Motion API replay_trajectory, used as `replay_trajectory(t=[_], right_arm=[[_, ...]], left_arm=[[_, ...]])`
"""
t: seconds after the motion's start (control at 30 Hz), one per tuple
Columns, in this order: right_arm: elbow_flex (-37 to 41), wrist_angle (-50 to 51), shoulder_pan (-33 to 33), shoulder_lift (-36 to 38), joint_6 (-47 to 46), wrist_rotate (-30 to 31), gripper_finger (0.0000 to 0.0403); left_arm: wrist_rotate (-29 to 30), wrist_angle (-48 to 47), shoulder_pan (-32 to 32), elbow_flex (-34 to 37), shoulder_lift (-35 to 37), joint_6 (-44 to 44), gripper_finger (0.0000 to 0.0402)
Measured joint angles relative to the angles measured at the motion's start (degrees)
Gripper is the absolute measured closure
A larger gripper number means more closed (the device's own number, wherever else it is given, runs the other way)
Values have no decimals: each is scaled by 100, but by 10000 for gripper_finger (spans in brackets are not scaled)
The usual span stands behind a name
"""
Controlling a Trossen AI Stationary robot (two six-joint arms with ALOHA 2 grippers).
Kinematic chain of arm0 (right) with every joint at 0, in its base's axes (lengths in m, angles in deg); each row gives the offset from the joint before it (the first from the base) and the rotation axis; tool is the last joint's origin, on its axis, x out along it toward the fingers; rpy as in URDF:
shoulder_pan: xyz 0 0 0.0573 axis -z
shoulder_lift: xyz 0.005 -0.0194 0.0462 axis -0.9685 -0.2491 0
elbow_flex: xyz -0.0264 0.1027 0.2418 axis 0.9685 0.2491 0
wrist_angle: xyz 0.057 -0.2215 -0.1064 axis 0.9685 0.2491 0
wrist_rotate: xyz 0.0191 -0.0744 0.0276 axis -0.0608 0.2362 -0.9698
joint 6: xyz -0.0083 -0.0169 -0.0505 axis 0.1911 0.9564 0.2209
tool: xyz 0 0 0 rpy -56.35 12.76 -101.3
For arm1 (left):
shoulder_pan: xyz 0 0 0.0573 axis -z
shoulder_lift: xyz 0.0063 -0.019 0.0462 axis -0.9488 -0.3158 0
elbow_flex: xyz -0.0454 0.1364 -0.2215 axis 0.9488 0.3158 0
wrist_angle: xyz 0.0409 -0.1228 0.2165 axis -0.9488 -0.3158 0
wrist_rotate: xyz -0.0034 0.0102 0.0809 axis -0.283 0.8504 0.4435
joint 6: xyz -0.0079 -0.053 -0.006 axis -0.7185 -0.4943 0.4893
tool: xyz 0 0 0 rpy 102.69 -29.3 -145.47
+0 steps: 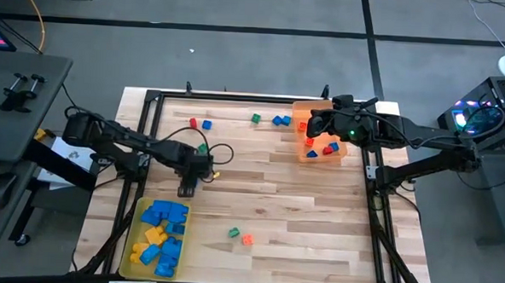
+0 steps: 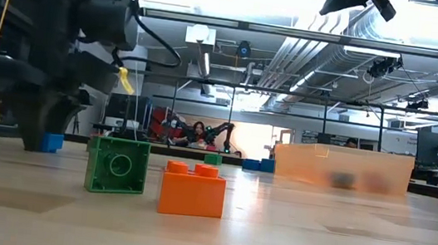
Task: Sort blocks by size
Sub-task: Put the small blue game piece into the orange bin
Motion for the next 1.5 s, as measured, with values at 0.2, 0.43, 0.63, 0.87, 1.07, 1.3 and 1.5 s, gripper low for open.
replay_trajectory(t=[0.2,0.43,0.63,0.87,1.07,1.3,1.5], right_arm=[[0,-67,-2,-2,-285,4,402],[0,-894,-2,-85,-600,359,402],[0,-1502,-2,-362,-600,403,402],[2,-1717,-2,-453,-643,406,402],[0,-1751,-2,-428,-641,461,402],[0,-1727,-2,-428,-616,591,402],[0,-1712,48,-426,-486,697,402]], left_arm=[[166,772,-223,-336,-82,-128,311],[178,3018,-681,-1153,-48,-4,311],[-8,4727,-1393,-2303,-907,51,311],[-1247,4484,-1695,-4447,-2962,-603,311],[-1293,3848,-1587,-6085,-4110,-576,311],[-937,3618,-1613,-6568,-4501,-593,209],[-947,3543,-1761,-6587,-4477,-826,95]])
